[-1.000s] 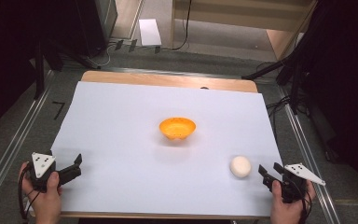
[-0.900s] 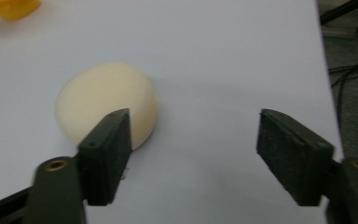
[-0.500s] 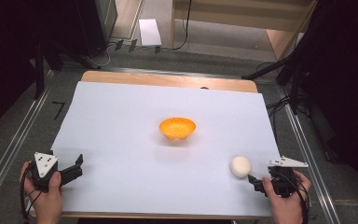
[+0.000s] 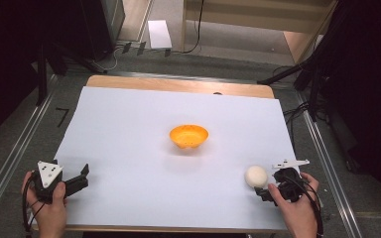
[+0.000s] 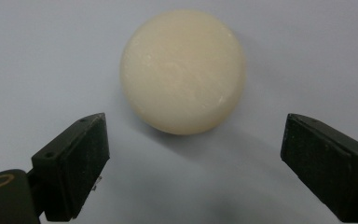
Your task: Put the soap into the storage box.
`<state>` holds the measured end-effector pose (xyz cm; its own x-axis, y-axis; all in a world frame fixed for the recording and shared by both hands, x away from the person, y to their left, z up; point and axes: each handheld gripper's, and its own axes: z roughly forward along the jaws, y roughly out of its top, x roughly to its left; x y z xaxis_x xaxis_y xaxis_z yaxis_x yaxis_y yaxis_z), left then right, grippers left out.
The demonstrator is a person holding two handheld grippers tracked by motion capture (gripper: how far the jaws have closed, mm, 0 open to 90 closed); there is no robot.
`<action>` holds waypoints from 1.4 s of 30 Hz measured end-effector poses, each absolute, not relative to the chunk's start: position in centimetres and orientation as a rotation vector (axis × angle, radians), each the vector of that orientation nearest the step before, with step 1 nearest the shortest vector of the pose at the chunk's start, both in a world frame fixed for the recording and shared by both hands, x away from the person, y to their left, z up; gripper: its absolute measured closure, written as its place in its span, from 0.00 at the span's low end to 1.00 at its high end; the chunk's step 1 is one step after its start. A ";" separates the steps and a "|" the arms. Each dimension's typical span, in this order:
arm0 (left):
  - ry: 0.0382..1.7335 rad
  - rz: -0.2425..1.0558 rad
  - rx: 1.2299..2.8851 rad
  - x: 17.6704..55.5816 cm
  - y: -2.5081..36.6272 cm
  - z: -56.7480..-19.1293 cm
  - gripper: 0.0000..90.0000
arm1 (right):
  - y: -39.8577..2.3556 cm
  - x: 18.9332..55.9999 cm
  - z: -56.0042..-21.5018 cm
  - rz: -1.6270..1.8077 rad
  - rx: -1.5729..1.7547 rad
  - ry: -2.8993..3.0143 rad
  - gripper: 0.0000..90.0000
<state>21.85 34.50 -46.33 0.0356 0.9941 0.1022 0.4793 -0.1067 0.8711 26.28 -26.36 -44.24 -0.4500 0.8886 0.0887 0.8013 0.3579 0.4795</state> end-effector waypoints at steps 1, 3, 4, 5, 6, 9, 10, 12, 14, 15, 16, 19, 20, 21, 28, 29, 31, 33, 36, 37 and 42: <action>1.510 1.003 1.662 21.9 34.5 -46.3 0.07 | -26.3 26.4 -44.2 0.692 1.532 2.440 0.09; 1.508 0.999 1.664 21.9 34.5 -46.3 0.07 | -26.0 26.5 -44.2 0.685 1.522 2.451 0.09; 1.509 0.997 1.666 21.9 34.5 -46.3 0.07 | -25.9 26.5 -44.2 0.683 1.519 2.457 0.09; 1.508 0.999 1.666 21.9 34.5 -46.3 0.07 | -25.7 26.6 -44.2 0.677 1.517 2.461 0.09; 1.509 0.999 1.670 21.9 34.5 -46.3 0.07 | -25.6 26.7 -44.3 0.677 1.507 2.470 0.09; 1.509 0.999 1.673 21.9 34.4 -46.3 0.07 | -25.4 27.0 -44.3 0.663 1.514 2.468 0.09; 1.509 0.999 1.674 21.9 34.4 -46.3 0.08 | -25.4 27.1 -44.3 0.668 1.515 2.472 0.09; 1.510 0.998 1.675 22.0 34.4 -46.3 0.08 | -25.3 27.2 -44.2 0.664 1.527 2.469 0.10; 1.509 0.997 1.680 22.0 34.4 -46.4 0.08 | -25.2 27.5 -44.3 0.653 1.540 2.470 0.12; 1.509 0.997 1.680 22.0 34.4 -46.4 0.08 | -25.2 27.5 -44.3 0.653 1.540 2.470 0.12; 1.508 0.996 1.683 22.0 34.4 -46.4 0.08 | -25.2 27.6 -44.3 0.651 1.535 2.472 0.13; 1.506 0.996 1.687 22.0 34.4 -46.4 0.08 | -24.7 28.0 -44.4 0.630 1.554 2.473 0.14; 1.507 0.996 1.688 22.0 34.4 -46.4 0.08 | -24.6 28.2 -44.5 0.629 1.553 2.478 0.14; 1.506 0.995 1.688 22.0 34.4 -46.4 0.08 | -24.5 28.3 -44.6 0.621 1.563 2.475 0.15; 1.505 0.994 1.687 22.0 34.4 -46.4 0.08 | -24.0 29.1 -45.0 0.593 1.609 2.453 0.17; 1.505 0.995 1.687 22.0 34.4 -46.4 0.08 | -23.9 29.1 -45.1 0.585 1.610 2.454 0.18; 1.505 0.994 1.687 22.0 34.4 -46.4 0.08 | -23.8 29.2 -45.2 0.579 1.612 2.440 0.21; 1.505 0.994 1.687 22.0 34.4 -46.4 0.08 | -23.8 29.3 -45.2 0.591 1.615 2.436 0.23; 1.505 0.993 1.687 22.0 34.4 -46.4 0.08 | -23.7 29.4 -45.3 0.597 1.622 2.441 0.26; 1.504 0.993 1.687 22.0 34.4 -46.4 0.08 | -23.6 29.5 -45.4 0.587 1.621 2.451 0.27; 1.504 0.992 1.688 22.0 34.4 -46.4 0.08 | -23.8 29.6 -45.3 0.597 1.626 2.452 0.27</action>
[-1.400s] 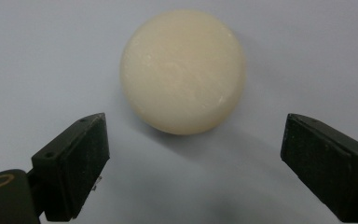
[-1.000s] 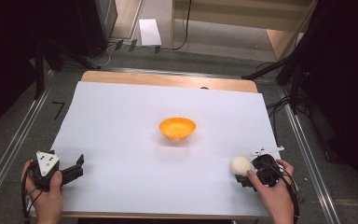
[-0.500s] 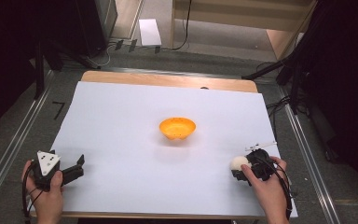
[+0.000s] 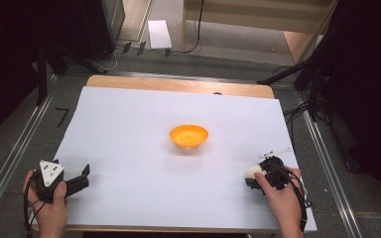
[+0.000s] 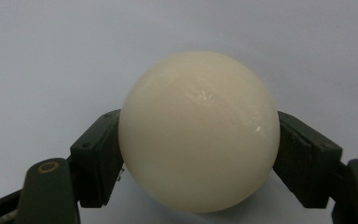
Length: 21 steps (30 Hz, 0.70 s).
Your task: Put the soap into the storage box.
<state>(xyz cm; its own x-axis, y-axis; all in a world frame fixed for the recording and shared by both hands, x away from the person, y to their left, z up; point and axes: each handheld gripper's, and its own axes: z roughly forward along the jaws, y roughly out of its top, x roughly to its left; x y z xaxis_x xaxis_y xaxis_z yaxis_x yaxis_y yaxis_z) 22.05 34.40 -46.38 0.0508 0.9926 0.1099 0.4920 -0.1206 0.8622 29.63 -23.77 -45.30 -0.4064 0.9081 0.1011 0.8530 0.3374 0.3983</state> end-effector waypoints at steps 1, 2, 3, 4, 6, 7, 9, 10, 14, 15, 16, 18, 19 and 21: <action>1.504 0.992 1.688 22.0 34.4 -46.4 0.08 | -23.8 29.6 -45.2 0.595 1.623 2.445 0.27; 1.507 0.992 1.689 22.1 34.4 -46.4 0.08 | -23.7 29.6 -45.2 0.594 1.617 2.437 0.27; 1.506 0.991 1.689 22.1 34.4 -46.4 0.08 | -23.7 29.6 -45.1 0.597 1.610 2.431 0.27; 1.506 0.991 1.689 22.1 34.4 -46.4 0.08 | -23.7 29.6 -45.1 0.597 1.610 2.431 0.27; 1.506 0.991 1.693 22.1 34.4 -46.4 0.08 | -23.8 29.6 -44.8 0.608 1.606 2.420 0.27; 1.506 0.991 1.694 22.1 34.4 -46.4 0.08 | -23.8 29.6 -44.6 0.618 1.611 2.416 0.27; 1.507 0.991 1.694 22.1 34.4 -46.4 0.08 | -23.8 29.7 -44.2 0.629 1.604 2.416 0.27; 1.507 0.990 1.693 22.1 34.4 -46.4 0.08 | -23.8 29.8 -44.1 0.636 1.593 2.417 0.27; 1.511 0.988 1.694 22.1 34.4 -46.4 0.08 | -23.6 30.1 -43.1 0.670 1.583 2.410 0.27; 1.511 0.988 1.694 22.1 34.4 -46.4 0.08 | -23.5 30.2 -43.0 0.676 1.574 2.413 0.27; 1.512 0.988 1.695 22.1 34.4 -46.4 0.08 | -23.4 30.3 -42.8 0.680 1.577 2.410 0.27; 1.512 0.987 1.694 22.1 34.4 -46.4 0.08 | -23.2 30.5 -42.5 0.690 1.562 2.415 0.27; 1.512 0.987 1.694 22.1 34.4 -46.4 0.08 | -23.2 30.5 -42.5 0.690 1.562 2.415 0.27; 1.512 0.987 1.695 22.1 34.4 -46.4 0.08 | -22.9 30.8 -42.3 0.700 1.557 2.421 0.27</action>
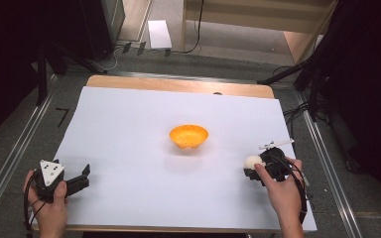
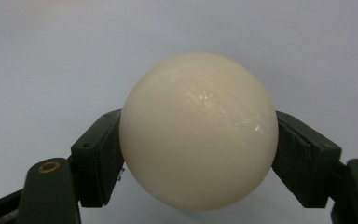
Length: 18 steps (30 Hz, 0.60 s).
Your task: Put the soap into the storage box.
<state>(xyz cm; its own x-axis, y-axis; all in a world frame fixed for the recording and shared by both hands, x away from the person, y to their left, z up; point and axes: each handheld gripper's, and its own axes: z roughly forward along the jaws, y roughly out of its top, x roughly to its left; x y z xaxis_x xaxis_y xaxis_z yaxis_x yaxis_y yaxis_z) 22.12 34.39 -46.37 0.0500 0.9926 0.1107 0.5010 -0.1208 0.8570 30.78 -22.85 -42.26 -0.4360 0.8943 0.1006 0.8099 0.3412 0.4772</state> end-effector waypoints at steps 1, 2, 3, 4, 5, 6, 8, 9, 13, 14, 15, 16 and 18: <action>1.514 0.987 1.694 22.1 34.4 -46.4 0.08 | -22.5 31.0 -42.0 0.704 1.550 2.423 0.27; 1.512 0.987 1.696 22.1 34.4 -46.4 0.08 | -22.4 31.2 -41.8 0.705 1.546 2.427 0.27; 1.512 0.987 1.696 22.1 34.4 -46.4 0.08 | -22.4 31.2 -41.8 0.705 1.546 2.427 0.27; 1.512 0.988 1.697 22.1 34.4 -46.4 0.08 | -22.0 31.4 -41.5 0.712 1.531 2.433 0.27; 1.513 0.987 1.697 22.1 34.4 -46.4 0.08 | -21.9 31.6 -41.3 0.716 1.524 2.434 0.27; 1.513 0.987 1.697 22.1 34.4 -46.4 0.08 | -21.9 31.6 -41.3 0.716 1.524 2.434 0.27; 1.514 0.986 1.698 22.2 34.4 -46.4 0.08 | -21.4 32.0 -40.9 0.715 1.516 2.442 0.27; 1.514 0.986 1.698 22.2 34.4 -46.4 0.08 | -21.4 32.0 -40.9 0.715 1.516 2.442 0.27; 1.512 0.986 1.697 22.2 34.4 -46.4 0.08 | -20.9 32.5 -40.5 0.730 1.504 2.446 0.27; 1.512 0.986 1.700 22.2 34.4 -46.4 0.08 | -20.7 32.7 -40.2 0.737 1.501 2.448 0.27; 1.512 0.986 1.700 22.2 34.4 -46.4 0.08 | -20.6 32.8 -40.1 0.742 1.496 2.448 0.27; 1.512 0.986 1.701 22.2 34.4 -46.4 0.08 | -20.4 32.9 -39.9 0.742 1.502 2.449 0.27; 1.512 0.986 1.702 22.2 34.3 -46.4 0.08 | -20.2 33.2 -39.6 0.750 1.491 2.453 0.27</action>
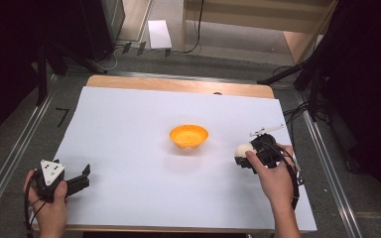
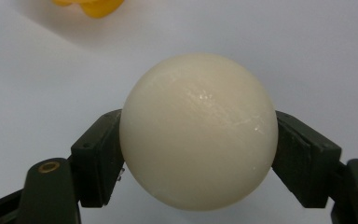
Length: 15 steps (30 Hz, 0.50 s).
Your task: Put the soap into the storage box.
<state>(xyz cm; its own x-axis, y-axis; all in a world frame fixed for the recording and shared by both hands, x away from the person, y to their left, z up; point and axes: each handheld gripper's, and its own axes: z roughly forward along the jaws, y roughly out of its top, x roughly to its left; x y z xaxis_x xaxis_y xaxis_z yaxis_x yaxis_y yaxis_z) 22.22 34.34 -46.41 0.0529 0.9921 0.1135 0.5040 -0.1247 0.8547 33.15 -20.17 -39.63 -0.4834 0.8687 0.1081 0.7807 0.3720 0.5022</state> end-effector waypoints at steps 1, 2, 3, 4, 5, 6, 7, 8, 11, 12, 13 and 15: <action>1.514 0.986 1.704 22.2 34.3 -46.4 0.08 | -20.1 33.3 -39.5 0.753 1.480 2.459 0.27; 1.516 0.987 1.705 22.2 34.3 -46.4 0.08 | -19.9 33.4 -39.4 0.753 1.479 2.460 0.27; 1.516 0.987 1.705 22.2 34.3 -46.4 0.08 | -19.7 33.6 -39.3 0.750 1.477 2.461 0.27; 1.516 0.986 1.705 22.2 34.3 -46.4 0.08 | -19.5 33.7 -39.2 0.750 1.470 2.463 0.27; 1.517 0.986 1.705 22.2 34.3 -46.4 0.08 | -19.4 33.8 -39.1 0.748 1.470 2.466 0.27; 1.515 0.985 1.705 22.2 34.3 -46.4 0.08 | -19.2 33.9 -39.0 0.751 1.467 2.469 0.27; 1.517 0.985 1.705 22.2 34.3 -46.4 0.08 | -19.0 34.1 -38.9 0.752 1.463 2.471 0.27; 1.516 0.984 1.706 22.3 34.3 -46.4 0.08 | -18.8 34.2 -38.8 0.756 1.460 2.472 0.27; 1.517 0.984 1.707 22.3 34.3 -46.4 0.08 | -18.3 34.6 -38.5 0.753 1.449 2.478 0.27; 1.517 0.984 1.707 22.3 34.3 -46.4 0.08 | -18.3 34.6 -38.5 0.753 1.449 2.478 0.27; 1.517 0.983 1.707 22.3 34.3 -46.4 0.08 | -18.0 34.8 -38.3 0.758 1.442 2.481 0.27; 1.516 0.983 1.705 22.3 34.3 -46.4 0.08 | -17.7 35.0 -38.1 0.766 1.432 2.485 0.27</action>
